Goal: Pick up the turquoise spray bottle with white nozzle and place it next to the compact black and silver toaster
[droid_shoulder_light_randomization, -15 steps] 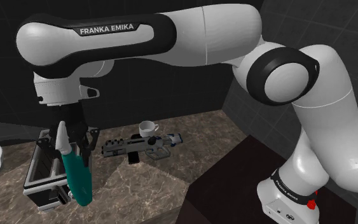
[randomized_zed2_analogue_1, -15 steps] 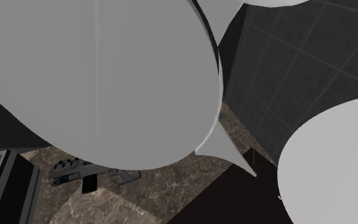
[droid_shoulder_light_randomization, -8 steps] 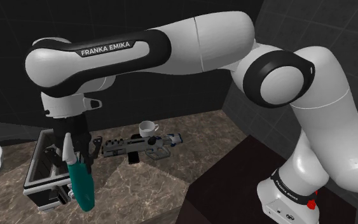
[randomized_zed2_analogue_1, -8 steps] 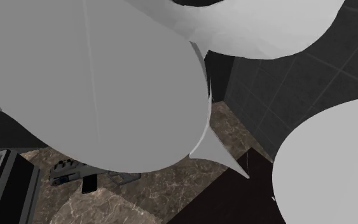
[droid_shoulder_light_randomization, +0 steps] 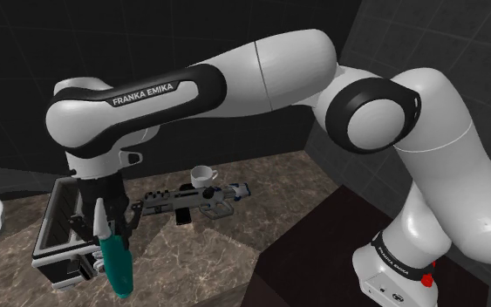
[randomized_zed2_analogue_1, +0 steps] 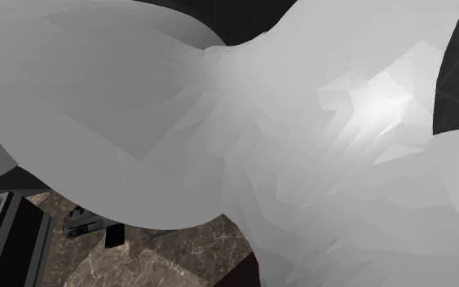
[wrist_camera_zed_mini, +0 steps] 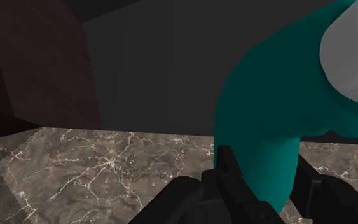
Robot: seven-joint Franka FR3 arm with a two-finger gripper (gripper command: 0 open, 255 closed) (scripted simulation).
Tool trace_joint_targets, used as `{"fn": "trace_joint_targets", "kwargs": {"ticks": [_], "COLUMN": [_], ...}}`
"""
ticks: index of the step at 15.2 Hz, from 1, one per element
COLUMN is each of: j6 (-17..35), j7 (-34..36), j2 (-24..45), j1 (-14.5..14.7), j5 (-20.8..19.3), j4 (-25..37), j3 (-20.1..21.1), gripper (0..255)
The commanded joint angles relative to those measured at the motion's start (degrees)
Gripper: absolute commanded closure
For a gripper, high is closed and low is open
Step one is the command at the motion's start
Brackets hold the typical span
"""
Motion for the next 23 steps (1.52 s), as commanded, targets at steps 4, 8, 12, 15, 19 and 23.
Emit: {"fn": "trace_joint_targets", "kwargs": {"ticks": [4,8,12,15,19,23], "j6": [2.3,4.0,5.6,6.7,8.1,9.3], "j7": [-0.9,-1.6,-2.2,-2.7,-3.2,-3.7], "j2": [1.7,3.4,5.3,6.8,8.9,11.2], "j1": [0.1,0.2,0.4,0.5,0.7,0.9], "j5": [0.0,-0.1,-0.2,-0.2,-0.3,-0.4], "j4": [-0.7,-0.9,-0.7,-0.4,0.3,1.3], "j3": [-0.2,-0.3,-0.4,-0.5,-0.6,-0.7], "gripper": [255,255,255,255,255,255]}}
